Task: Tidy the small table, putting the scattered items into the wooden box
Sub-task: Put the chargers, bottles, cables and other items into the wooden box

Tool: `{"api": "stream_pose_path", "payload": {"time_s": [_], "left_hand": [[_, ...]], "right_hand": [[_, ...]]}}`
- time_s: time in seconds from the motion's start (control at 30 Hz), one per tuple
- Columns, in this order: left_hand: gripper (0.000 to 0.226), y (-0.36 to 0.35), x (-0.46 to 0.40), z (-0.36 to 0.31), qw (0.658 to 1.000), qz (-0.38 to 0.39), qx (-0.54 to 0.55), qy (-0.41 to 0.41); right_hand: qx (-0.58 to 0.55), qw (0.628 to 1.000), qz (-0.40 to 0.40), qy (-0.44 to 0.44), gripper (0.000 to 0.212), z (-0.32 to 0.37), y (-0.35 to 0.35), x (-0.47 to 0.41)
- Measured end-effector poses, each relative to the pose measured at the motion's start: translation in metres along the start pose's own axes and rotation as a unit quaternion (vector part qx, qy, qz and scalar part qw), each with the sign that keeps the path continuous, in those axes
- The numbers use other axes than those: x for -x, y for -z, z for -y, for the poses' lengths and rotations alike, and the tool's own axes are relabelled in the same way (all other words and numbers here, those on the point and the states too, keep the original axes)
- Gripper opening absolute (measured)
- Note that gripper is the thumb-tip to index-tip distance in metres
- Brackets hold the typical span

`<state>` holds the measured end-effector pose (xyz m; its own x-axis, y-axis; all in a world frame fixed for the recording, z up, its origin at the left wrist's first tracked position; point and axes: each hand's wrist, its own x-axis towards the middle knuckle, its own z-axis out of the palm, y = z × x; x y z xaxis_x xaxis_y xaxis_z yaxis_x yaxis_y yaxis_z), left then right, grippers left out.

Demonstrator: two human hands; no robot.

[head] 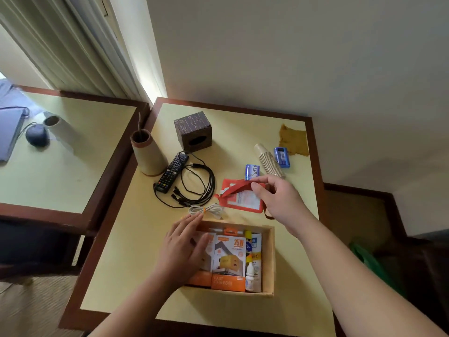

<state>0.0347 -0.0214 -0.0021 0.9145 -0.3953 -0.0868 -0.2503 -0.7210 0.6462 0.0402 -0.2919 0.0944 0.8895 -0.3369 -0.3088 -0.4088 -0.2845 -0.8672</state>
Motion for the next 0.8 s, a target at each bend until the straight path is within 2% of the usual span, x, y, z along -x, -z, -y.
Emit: {"api": "stream_pose_path", "payload": {"time_s": [0.07,0.1,0.13,0.2,0.27,0.3,0.33,0.37,0.47,0.53,0.6,0.73,0.8], "left_hand": [[0.054,0.013,-0.008,-0.019,0.995,0.008,0.086,0.044],[0.052,0.019,-0.014,-0.032,0.984,0.02,0.163,0.07],[0.054,0.026,-0.02,-0.047,0.96,0.035,0.262,0.096],[0.073,0.042,-0.031,-0.08,0.886,0.084,0.431,0.146],[0.09,0.061,-0.038,-0.108,0.816,0.143,0.53,0.18],[0.091,0.07,-0.039,-0.121,0.791,0.16,0.563,0.176],[0.088,0.078,-0.04,-0.131,0.783,0.165,0.579,0.158],[0.08,0.085,-0.04,-0.142,0.788,0.164,0.579,0.135],[0.047,0.1,-0.038,-0.167,0.843,0.113,0.519,0.086],[0.036,0.105,-0.038,-0.179,0.858,0.08,0.503,0.073],[0.037,0.112,-0.039,-0.189,0.86,0.054,0.503,0.068],[0.033,0.129,-0.044,-0.207,0.852,0.022,0.522,0.045],[0.035,0.138,-0.046,-0.215,0.845,0.022,0.534,0.036]], "right_hand": [[-0.048,0.999,0.021,0.005,0.011,0.014,0.01,0.019],[-0.077,0.996,0.034,0.006,0.012,0.022,0.014,0.028],[-0.105,0.993,0.046,0.009,0.015,0.029,0.018,0.035],[-0.135,0.989,0.063,0.017,0.022,0.043,0.024,0.047],[-0.122,0.99,0.063,0.031,0.027,0.054,0.029,0.055],[-0.103,0.992,0.053,0.039,0.028,0.059,0.032,0.058],[-0.084,0.995,0.036,0.047,0.027,0.062,0.035,0.06],[-0.072,0.996,0.015,0.053,0.026,0.065,0.038,0.061],[-0.086,0.993,-0.037,0.077,0.022,0.07,0.047,0.065],[-0.086,0.991,-0.056,0.089,0.02,0.073,0.052,0.068],[-0.057,0.99,-0.077,0.101,0.022,0.079,0.054,0.071],[0.041,0.976,-0.189,0.103,0.042,0.097,0.057,0.076],[0.044,0.973,-0.203,0.103,0.041,0.108,0.06,0.078]]}}
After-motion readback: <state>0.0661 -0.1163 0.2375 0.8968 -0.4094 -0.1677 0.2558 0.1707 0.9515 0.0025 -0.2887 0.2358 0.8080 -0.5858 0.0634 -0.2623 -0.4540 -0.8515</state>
